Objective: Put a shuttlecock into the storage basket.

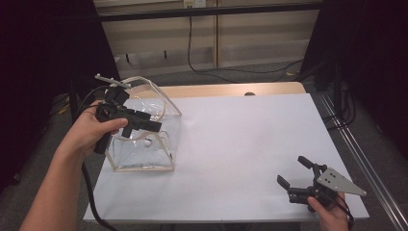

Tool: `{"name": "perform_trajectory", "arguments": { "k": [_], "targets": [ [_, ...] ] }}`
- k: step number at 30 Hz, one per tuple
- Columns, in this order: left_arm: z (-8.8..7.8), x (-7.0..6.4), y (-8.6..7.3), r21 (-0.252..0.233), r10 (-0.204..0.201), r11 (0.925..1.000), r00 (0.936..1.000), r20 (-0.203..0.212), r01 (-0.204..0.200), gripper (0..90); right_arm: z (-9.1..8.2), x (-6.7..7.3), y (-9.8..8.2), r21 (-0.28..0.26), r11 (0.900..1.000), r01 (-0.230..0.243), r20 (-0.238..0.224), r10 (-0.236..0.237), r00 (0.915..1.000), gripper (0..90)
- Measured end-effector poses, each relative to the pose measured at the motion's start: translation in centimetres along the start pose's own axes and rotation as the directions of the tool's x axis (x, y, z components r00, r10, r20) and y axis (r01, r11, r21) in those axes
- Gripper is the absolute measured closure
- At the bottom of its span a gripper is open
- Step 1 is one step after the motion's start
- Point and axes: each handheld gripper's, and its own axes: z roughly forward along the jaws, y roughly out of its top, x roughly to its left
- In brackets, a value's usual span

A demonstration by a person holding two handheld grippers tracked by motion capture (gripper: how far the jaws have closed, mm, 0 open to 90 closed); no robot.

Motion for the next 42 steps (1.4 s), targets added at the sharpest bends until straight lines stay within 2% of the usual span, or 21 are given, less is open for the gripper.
{"name": "perform_trajectory", "arguments": {
  "k": [8, 20, 23, 26, 30, 42],
  "targets": [
    [0.4, -0.2, -0.7, -0.017, 0.016, 0.9997, 0.9997, 0.019, -0.016, 18.0, -0.1, 0.0, 0.0, -0.001, 1.0, 0.0, 0.001, 0.0, 1.0, 2.4],
    [0.8, -1.1, -0.7, -0.017, 0.038, 0.9992, 0.9986, 0.038, -0.037, 17.4, -0.1, 0.0, 0.0, 0.0, 1.0, -0.001, 0.0, 0.001, 1.0, 2.3],
    [1.0, -1.3, -0.9, -0.032, 0.051, 0.9982, 0.9972, 0.054, -0.05, 16.0, 0.0, 0.1, 0.0, -0.001, 1.0, -0.003, -0.002, 0.003, 1.0, 2.4],
    [1.6, -1.4, -1.2, -0.036, 0.058, 0.9978, 0.9971, 0.049, -0.056, 15.1, 0.0, 0.1, 0.0, 0.001, 1.0, -0.002, -0.002, 0.002, 1.0, 2.3],
    [2.1, -1.7, -1.7, -0.047, 0.07, 0.9966, 0.9955, 0.063, -0.068, 14.9, -0.1, 0.0, 0.0, -0.002, 1.0, -0.003, -0.001, 0.003, 1.0, 2.3],
    [3.4, -1.9, -2.6, -0.072, 0.09, 0.9936, 0.9948, 0.048, -0.087, 13.3, 0.0, 0.1, 0.0, -0.001, 1.0, -0.004, -0.003, 0.004, 1.0, 2.4]
  ]
}}
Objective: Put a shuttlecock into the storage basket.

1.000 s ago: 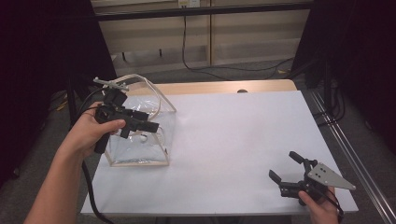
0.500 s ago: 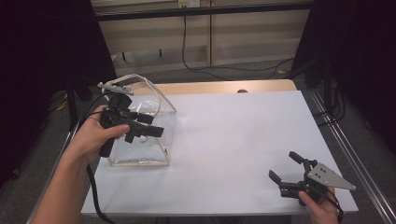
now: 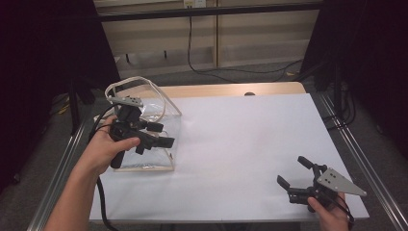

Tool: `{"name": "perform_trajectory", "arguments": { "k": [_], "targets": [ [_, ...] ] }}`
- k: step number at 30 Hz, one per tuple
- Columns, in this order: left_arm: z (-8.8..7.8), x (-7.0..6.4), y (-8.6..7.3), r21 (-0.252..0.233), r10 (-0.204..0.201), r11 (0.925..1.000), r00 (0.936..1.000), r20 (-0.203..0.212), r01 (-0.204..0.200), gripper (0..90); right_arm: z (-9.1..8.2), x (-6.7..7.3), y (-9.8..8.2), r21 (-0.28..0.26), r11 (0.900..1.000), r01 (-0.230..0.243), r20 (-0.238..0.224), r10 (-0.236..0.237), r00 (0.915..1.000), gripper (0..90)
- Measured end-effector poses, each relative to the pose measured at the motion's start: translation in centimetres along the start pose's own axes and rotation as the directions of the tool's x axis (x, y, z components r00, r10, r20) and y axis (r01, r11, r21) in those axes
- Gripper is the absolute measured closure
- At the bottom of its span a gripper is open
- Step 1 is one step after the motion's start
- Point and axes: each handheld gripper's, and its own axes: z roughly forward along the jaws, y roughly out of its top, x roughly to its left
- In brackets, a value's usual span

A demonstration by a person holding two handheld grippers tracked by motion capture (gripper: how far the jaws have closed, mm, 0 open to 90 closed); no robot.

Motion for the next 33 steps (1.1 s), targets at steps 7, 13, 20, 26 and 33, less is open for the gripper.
{"name": "perform_trajectory", "arguments": {
  "k": [7, 13, 20, 26, 33],
  "targets": [
    [0.8, -0.1, -0.5, 0.004, 0.007, 1.0, 1.0, -0.004, -0.007, 13.0, 0.0, 0.0, 0.0, 0.001, 1.0, 0.0, -0.001, 0.0, 1.0, 2.4],
    [1.3, -0.2, -1.0, -0.006, 0.02, 0.9998, 0.9997, -0.012, -0.02, 13.1, 0.0, 0.0, 0.0, 0.001, 1.0, 0.0, 0.0, 0.0, 1.0, 2.4],
    [1.8, -0.1, -1.6, -0.024, 0.028, 0.9993, 0.9994, -0.022, -0.029, 13.1, -0.1, -0.1, 0.0, 0.001, 1.0, 0.001, 0.0, -0.001, 1.0, 2.3],
    [2.3, -0.3, -2.1, -0.025, 0.043, 0.9987, 0.9985, -0.032, -0.044, 13.1, -0.1, -0.1, 0.0, 0.002, 1.0, 0.002, 0.004, -0.002, 1.0, 2.3],
    [2.7, -0.2, -2.7, -0.023, 0.049, 0.9985, 0.9983, -0.032, -0.05, 13.1, -0.2, -0.1, 0.0, 0.001, 1.0, 0.003, 0.005, -0.003, 1.0, 2.4]
  ]
}}
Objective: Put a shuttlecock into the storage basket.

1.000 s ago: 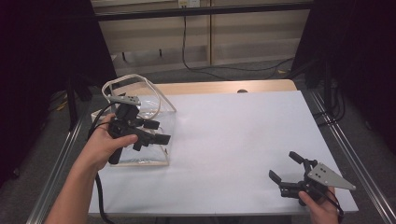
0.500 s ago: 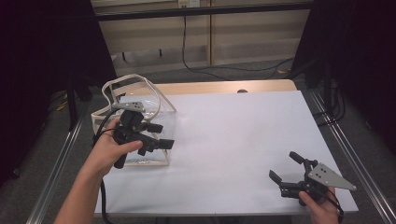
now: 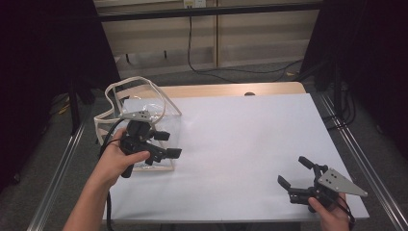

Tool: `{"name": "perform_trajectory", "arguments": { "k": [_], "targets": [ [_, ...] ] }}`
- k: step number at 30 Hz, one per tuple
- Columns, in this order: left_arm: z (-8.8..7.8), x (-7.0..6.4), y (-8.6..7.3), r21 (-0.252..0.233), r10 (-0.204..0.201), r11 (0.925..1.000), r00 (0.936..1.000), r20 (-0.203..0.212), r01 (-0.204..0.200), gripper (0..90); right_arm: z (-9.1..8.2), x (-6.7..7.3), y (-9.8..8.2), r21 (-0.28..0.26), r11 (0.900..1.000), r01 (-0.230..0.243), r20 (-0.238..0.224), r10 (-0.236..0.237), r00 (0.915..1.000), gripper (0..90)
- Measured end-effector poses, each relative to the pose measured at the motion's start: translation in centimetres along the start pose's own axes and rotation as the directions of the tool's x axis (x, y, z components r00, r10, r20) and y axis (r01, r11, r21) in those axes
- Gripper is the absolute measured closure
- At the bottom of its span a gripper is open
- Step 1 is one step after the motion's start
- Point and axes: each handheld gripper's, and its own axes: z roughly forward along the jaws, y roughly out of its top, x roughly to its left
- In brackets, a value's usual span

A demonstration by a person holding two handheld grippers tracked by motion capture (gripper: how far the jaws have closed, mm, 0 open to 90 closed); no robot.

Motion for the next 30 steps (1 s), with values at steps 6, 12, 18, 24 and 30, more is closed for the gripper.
{"name": "perform_trajectory", "arguments": {
  "k": [6, 12, 18, 24, 30],
  "targets": [
    [0.4, 0.2, -0.5, -0.004, -0.005, 1.0, 1.0, 0.004, 0.005, 13.0, 0.0, 0.0, 0.0, -0.002, 1.0, 0.0, 0.0, 0.0, 1.0, 2.4],
    [0.9, 0.2, -1.1, -0.006, -0.003, 1.0, 1.0, 0.007, 0.003, 13.1, 0.0, 0.0, 0.0, -0.003, 1.0, 0.001, 0.0, -0.001, 1.0, 2.3],
    [1.0, 0.3, -1.4, -0.016, -0.008, 0.9998, 0.9999, 0.009, 0.008, 13.1, 0.0, 0.0, 0.0, -0.002, 1.0, 0.001, -0.002, -0.001, 1.0, 2.3],
    [1.3, 0.4, -2.0, -0.023, -0.014, 0.9996, 0.9999, 0.009, 0.015, 13.0, -0.1, 0.0, 0.0, -0.002, 1.0, 0.002, -0.001, -0.002, 1.0, 2.4],
    [1.5, 0.6, -2.5, -0.032, -0.016, 0.9994, 0.9998, 0.008, 0.016, 13.0, -0.1, -0.1, 0.0, -0.002, 1.0, 0.002, -0.001, -0.002, 1.0, 2.3]
  ]
}}
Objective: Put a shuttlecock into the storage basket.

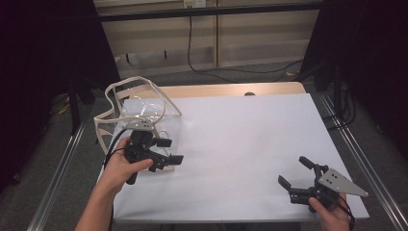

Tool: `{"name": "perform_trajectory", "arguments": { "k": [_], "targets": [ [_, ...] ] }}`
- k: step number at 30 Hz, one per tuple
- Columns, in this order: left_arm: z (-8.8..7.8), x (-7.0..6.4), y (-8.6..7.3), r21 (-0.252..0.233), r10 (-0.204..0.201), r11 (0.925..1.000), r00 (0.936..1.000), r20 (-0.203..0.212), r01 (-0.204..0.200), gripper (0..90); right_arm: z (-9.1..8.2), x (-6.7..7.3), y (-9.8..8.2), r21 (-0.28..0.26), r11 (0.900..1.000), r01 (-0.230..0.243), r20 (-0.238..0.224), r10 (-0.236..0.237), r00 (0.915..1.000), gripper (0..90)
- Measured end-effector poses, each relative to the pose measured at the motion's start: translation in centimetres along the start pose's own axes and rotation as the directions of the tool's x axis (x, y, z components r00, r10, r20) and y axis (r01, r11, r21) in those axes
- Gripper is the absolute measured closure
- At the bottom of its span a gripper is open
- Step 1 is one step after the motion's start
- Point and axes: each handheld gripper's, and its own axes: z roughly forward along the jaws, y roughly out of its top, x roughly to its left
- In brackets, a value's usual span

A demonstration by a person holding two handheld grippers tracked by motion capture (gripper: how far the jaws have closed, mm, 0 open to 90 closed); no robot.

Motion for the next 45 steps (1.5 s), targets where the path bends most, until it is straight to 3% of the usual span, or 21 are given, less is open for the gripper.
{"name": "perform_trajectory", "arguments": {
  "k": [45],
  "targets": [
    [1.9, 0.5, -3.1, -0.035, -0.012, 0.9993, 0.9999, 0.012, 0.012, 12.5, -0.2, 0.0, 0.0, -0.001, 1.0, 0.004, 0.008, -0.004, 1.0, 2.3]
  ]
}}
